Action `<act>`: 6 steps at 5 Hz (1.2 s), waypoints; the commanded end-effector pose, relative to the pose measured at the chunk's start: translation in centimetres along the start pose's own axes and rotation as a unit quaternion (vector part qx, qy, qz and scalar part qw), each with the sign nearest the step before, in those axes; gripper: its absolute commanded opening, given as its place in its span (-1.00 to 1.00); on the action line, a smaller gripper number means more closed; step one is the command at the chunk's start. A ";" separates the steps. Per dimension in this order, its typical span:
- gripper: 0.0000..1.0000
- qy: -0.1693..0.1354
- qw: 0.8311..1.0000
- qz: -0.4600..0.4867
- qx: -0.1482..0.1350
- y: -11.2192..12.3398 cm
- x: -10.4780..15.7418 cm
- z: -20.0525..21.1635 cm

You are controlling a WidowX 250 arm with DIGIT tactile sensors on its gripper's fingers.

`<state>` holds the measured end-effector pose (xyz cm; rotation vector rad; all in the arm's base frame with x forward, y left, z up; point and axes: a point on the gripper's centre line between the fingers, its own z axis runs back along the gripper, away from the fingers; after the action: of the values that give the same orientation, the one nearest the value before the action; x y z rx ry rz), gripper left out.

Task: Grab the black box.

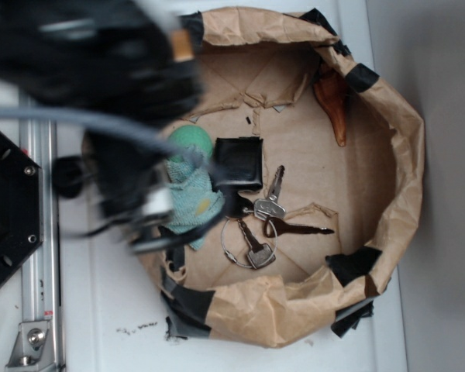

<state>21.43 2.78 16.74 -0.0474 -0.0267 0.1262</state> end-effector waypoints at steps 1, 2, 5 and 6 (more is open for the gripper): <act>1.00 -0.017 0.999 -0.003 -0.042 0.0 3.5 -3.1; 1.00 -0.017 0.999 -0.003 -0.042 0.0 3.5 -3.1; 1.00 0.017 0.999 -0.024 -0.036 -0.7 4.7 -11.8; 1.00 0.051 0.997 -0.044 -0.032 -1.6 5.4 -13.7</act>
<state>26.99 2.37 3.13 -0.1138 0.1046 0.0851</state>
